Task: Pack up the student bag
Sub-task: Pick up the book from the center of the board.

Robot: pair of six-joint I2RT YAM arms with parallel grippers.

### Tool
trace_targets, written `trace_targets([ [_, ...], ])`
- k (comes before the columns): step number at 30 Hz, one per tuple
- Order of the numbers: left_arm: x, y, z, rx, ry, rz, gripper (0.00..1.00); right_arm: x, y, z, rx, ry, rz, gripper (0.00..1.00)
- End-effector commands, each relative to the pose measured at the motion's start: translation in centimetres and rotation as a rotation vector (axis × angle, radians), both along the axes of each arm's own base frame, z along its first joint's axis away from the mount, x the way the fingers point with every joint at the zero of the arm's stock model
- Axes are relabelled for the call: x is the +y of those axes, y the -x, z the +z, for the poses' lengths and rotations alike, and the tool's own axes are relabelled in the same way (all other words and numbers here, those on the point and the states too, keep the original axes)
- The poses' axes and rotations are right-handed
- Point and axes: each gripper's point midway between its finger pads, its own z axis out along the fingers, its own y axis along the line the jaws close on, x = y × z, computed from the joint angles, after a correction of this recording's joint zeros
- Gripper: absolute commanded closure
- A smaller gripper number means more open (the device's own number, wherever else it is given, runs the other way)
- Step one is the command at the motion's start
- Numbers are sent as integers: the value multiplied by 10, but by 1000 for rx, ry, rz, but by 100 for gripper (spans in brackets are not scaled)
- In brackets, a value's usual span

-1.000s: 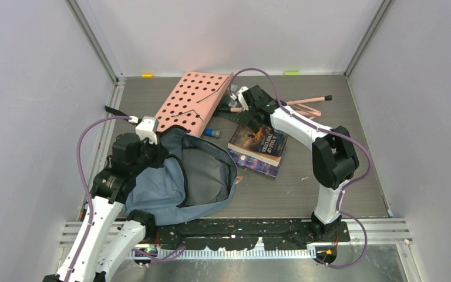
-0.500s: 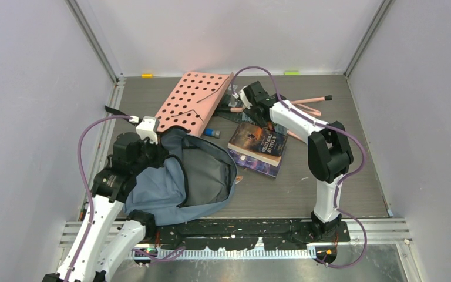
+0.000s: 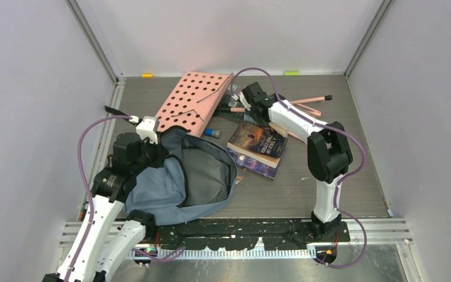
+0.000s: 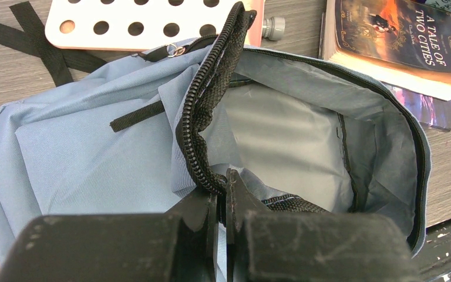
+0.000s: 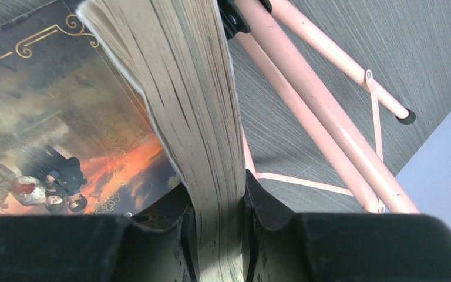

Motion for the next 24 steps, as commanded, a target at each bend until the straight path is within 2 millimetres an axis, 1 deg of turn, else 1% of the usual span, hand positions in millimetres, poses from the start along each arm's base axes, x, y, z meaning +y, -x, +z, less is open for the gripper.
trace_targets([
  [1,4,-11,20,-96,0,26,100,-18,-20,59,-175,21,-126,100],
  [2,4,-11,21,-100,2,24,100,-20,-21,70,-202,21,-141,100],
  [3,4,-10,22,-103,3,24,100,-27,-19,84,-234,31,-175,100],
  [4,4,-10,23,-107,5,22,100,-29,-20,96,-265,26,-195,100],
  [6,3,-9,24,-111,10,16,100,-43,-17,129,-359,32,-280,100],
  [7,2,-9,25,-115,12,13,100,-46,-13,146,-403,1,-316,100],
  [8,2,-9,26,-122,15,9,100,-51,-11,159,-438,-2,-348,100],
  [10,0,-8,29,-134,21,-1,100,-58,3,196,-528,-82,-403,100],
  [11,-1,-8,30,-141,25,-7,100,-56,7,205,-551,-130,-426,100],
  [12,-2,-7,31,-151,29,-17,100,-57,16,220,-580,-181,-433,100],
  [13,-4,-6,34,-165,36,-27,100,-56,22,226,-596,-240,-458,100],
  [14,-6,-5,37,-179,41,-40,100,-52,31,238,-611,-337,-465,100],
  [15,-7,-4,40,-194,48,-52,100,-50,37,242,-611,-387,-466,100],
  [16,-9,-2,43,-206,55,-62,100,-43,47,249,-608,-499,-468,100],
  [17,-10,-1,46,-223,64,-67,100,-39,52,252,-603,-554,-467,100],
  [18,-10,0,50,-241,71,-69,100,-30,62,256,-583,-668,-454,100],
  [19,-10,1,54,-263,76,-69,100,-24,67,249,-555,-705,-445,100],
  [20,-10,2,58,-283,81,-70,100,-13,78,260,-536,-826,-426,99],
  [21,-10,3,62,-303,88,-70,100,-1,85,253,-481,-884,-396,99],
  [22,-10,5,66,-322,95,-72,100,5,93,264,-476,-980,-394,99],
  [23,-11,5,70,-343,104,-77,100,17,101,256,-415,-1030,-363,99],
  [24,-12,7,72,-357,111,-82,100,24,109,268,-412,-1121,-358,99],
])
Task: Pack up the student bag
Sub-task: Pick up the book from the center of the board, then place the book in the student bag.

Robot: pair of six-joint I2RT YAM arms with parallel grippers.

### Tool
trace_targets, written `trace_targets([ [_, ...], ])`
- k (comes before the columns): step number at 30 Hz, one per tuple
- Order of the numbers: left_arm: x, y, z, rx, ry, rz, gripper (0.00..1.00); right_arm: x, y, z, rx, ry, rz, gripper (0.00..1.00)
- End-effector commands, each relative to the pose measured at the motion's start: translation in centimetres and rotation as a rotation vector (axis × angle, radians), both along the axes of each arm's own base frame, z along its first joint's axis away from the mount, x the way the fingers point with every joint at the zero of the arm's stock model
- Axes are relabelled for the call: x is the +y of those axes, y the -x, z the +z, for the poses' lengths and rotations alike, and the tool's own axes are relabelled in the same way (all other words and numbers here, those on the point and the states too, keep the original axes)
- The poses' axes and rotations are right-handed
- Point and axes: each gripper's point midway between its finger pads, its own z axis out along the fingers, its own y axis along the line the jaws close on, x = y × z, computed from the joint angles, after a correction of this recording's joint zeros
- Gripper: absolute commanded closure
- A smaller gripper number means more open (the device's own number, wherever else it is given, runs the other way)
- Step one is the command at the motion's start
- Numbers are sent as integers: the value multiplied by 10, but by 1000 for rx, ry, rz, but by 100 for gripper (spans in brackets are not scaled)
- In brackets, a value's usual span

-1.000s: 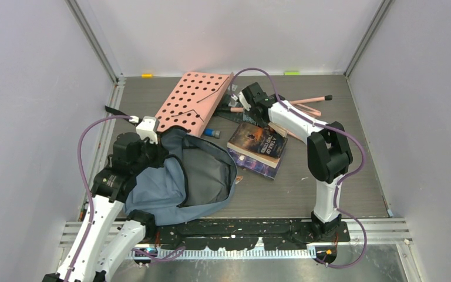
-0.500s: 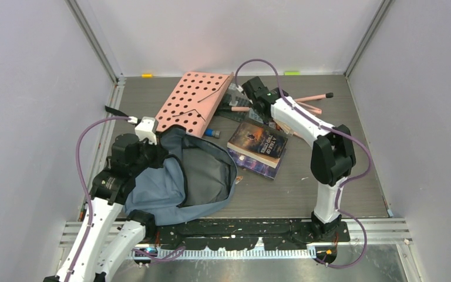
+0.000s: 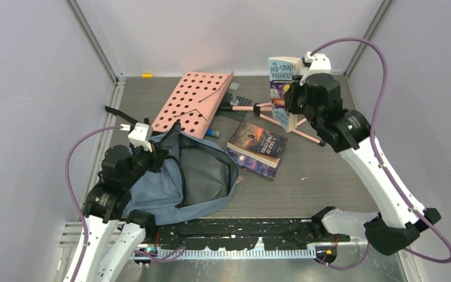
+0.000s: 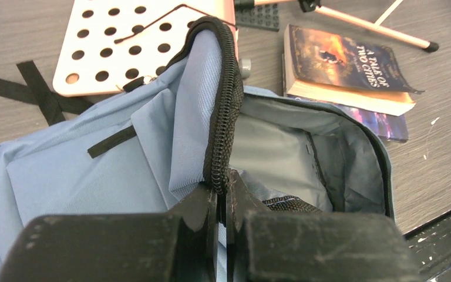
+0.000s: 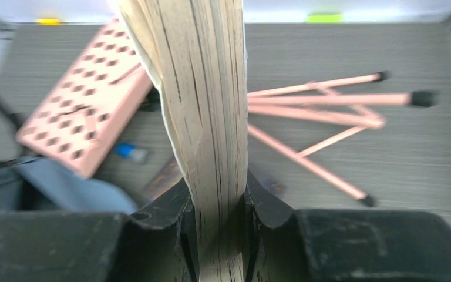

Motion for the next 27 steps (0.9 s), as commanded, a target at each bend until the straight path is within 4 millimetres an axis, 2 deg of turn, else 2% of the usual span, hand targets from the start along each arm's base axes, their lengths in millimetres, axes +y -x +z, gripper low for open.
trace_targets([
  [1,-5,-6,46,-206,51,-24,100,67,24,-5,49,-388,208,99],
  [2,-5,-5,47,-216,54,-27,100,73,31,6,25,-467,228,99],
  [3,-5,-4,48,-222,55,-29,100,79,39,1,42,-501,258,99],
  [4,-5,-4,48,-227,54,-31,100,87,42,6,34,-566,274,99],
  [8,-5,-1,48,-239,50,-40,100,122,63,-3,62,-700,346,99],
  [9,-5,-1,48,-239,49,-40,100,135,70,-8,71,-721,362,99],
  [14,-5,-3,44,-227,43,-37,100,182,89,-34,78,-714,368,99],
  [15,-5,-3,44,-225,43,-38,100,198,94,-42,95,-725,391,99],
  [19,-5,-3,42,-221,38,-40,100,239,104,-62,128,-739,442,99],
  [20,-5,-3,42,-220,37,-41,100,244,103,-61,121,-736,440,99],
  [22,-5,-3,41,-220,36,-39,100,262,108,-78,146,-690,448,99],
  [27,-5,-1,43,-232,40,-39,100,278,110,-100,161,-649,421,99],
])
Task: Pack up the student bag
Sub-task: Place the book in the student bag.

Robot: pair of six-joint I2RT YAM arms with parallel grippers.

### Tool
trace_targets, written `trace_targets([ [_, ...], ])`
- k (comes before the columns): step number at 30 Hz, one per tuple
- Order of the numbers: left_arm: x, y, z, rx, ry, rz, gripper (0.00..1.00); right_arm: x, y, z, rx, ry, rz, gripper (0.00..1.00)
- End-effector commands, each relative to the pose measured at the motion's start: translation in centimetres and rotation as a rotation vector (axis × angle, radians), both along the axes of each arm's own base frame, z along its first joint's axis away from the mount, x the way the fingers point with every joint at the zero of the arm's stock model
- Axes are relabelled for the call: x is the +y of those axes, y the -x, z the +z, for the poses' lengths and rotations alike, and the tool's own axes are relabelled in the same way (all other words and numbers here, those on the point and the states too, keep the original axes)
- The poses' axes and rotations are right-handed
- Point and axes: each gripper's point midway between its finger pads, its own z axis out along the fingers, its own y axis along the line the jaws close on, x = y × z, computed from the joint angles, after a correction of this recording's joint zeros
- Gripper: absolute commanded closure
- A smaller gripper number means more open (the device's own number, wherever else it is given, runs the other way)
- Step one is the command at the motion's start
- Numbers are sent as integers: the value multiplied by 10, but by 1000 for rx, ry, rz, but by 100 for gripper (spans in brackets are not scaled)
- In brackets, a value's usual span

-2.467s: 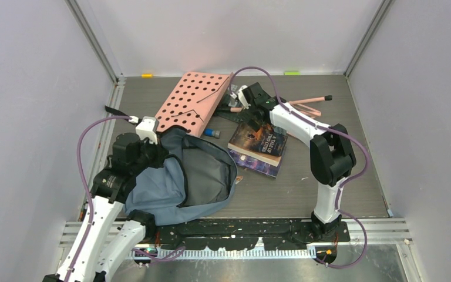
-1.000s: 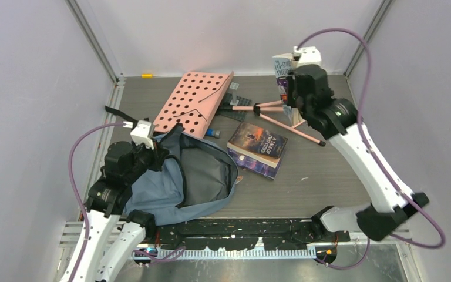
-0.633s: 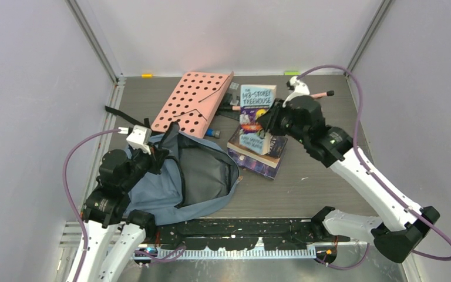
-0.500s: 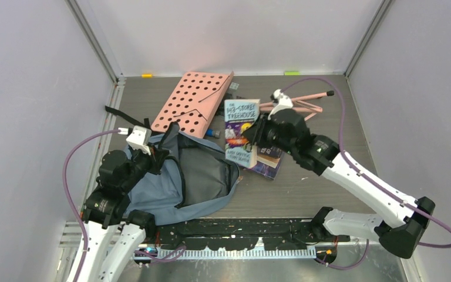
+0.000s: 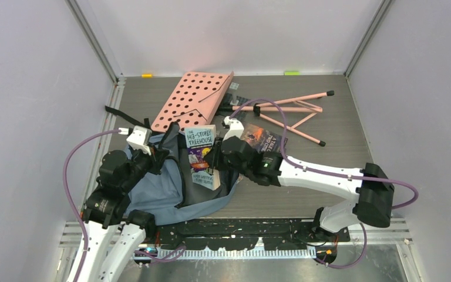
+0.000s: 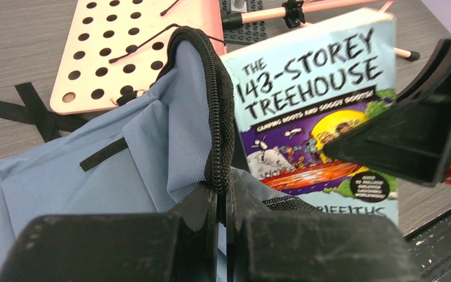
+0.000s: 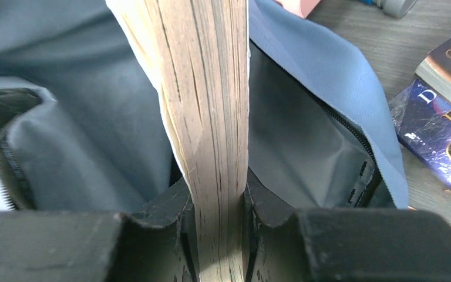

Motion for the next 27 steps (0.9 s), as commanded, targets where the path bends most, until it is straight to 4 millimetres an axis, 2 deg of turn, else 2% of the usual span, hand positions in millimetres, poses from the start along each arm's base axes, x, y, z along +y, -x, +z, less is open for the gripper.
trace_targets([
  [1,-1,-7,35,-152,19,-5,100,22,-12,49,-87,-166,-77,99],
  [6,-3,-7,35,-151,22,-16,100,37,-5,25,-35,-148,-56,99],
  [10,-4,-7,35,-146,25,-23,100,53,7,20,17,-171,-18,99],
  [15,-4,-7,34,-146,26,-25,100,71,15,3,86,-169,27,99],
  [20,-5,-7,34,-144,26,-28,100,89,21,19,103,-267,72,100],
  [24,-7,-6,34,-143,29,-39,100,87,24,38,113,-312,81,100],
  [27,-7,-5,35,-146,32,-42,100,88,25,39,116,-338,84,99],
])
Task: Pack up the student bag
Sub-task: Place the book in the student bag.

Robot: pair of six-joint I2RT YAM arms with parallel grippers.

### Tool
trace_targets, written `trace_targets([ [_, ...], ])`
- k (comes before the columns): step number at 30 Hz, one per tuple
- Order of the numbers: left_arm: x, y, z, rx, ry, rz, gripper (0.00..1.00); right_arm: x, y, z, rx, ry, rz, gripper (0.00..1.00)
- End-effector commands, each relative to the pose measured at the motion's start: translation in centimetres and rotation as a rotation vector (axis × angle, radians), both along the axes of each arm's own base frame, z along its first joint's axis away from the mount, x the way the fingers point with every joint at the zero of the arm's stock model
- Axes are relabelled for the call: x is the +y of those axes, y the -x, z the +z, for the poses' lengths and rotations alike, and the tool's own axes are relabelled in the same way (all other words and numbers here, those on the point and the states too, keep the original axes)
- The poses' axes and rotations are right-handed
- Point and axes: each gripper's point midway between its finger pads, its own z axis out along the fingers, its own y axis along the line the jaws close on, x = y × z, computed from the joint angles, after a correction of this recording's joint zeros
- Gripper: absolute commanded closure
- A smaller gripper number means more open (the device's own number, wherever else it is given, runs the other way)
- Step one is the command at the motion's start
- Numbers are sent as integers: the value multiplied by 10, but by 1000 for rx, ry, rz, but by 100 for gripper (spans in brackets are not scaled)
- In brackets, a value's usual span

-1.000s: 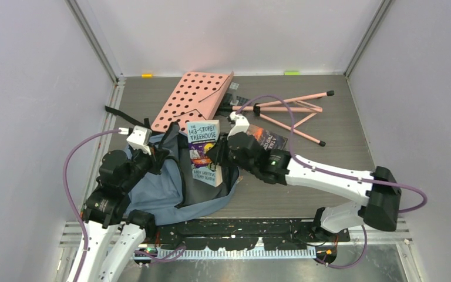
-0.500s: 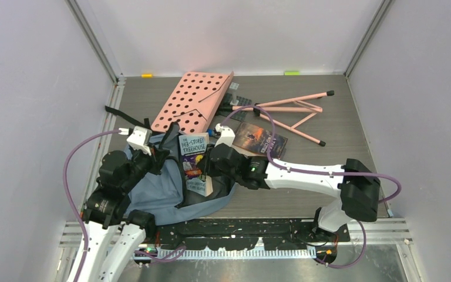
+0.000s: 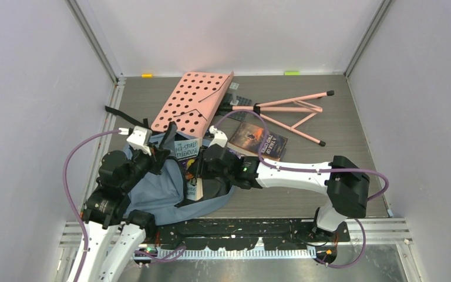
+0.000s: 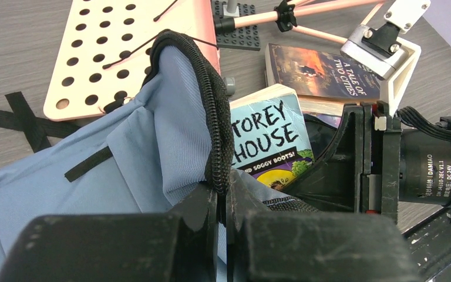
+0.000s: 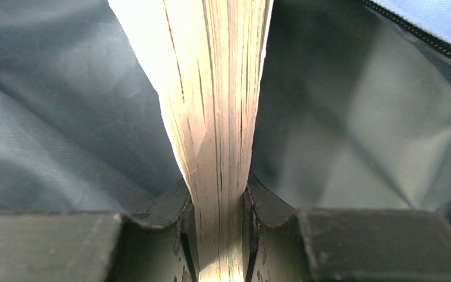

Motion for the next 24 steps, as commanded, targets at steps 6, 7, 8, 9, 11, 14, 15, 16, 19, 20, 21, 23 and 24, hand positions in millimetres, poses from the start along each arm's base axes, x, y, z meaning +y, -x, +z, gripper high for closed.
trace_targets([
  [6,-3,-5,33,-138,27,-20,100,56,0,74,-12,-324,68,99],
  [7,-3,-5,33,-138,28,-19,100,62,0,77,-16,-353,77,99],
  [8,-3,-5,33,-139,28,-19,100,67,-1,76,-18,-367,80,99],
  [9,-4,-5,33,-139,30,-21,100,69,-2,76,-21,-373,81,99],
  [11,-5,-5,33,-137,31,-25,100,75,-5,72,-33,-380,80,100],
  [14,-6,-4,34,-137,34,-33,100,82,-10,51,-42,-337,79,99],
  [15,-6,-4,34,-137,34,-35,100,83,-11,45,-43,-323,79,99],
  [16,-6,-4,34,-138,34,-34,100,85,-13,33,-41,-296,80,99],
  [19,-5,-4,34,-142,34,-31,100,90,-17,4,-8,-251,99,100],
  [20,-5,-4,34,-142,34,-31,100,91,-18,0,1,-250,102,99],
  [21,-5,-4,34,-142,34,-31,100,92,-18,-9,10,-237,110,99],
  [23,-5,-4,34,-140,34,-31,100,92,-20,-19,7,-208,112,95],
  [24,-5,-4,34,-141,34,-31,100,91,-21,-23,8,-186,110,88],
])
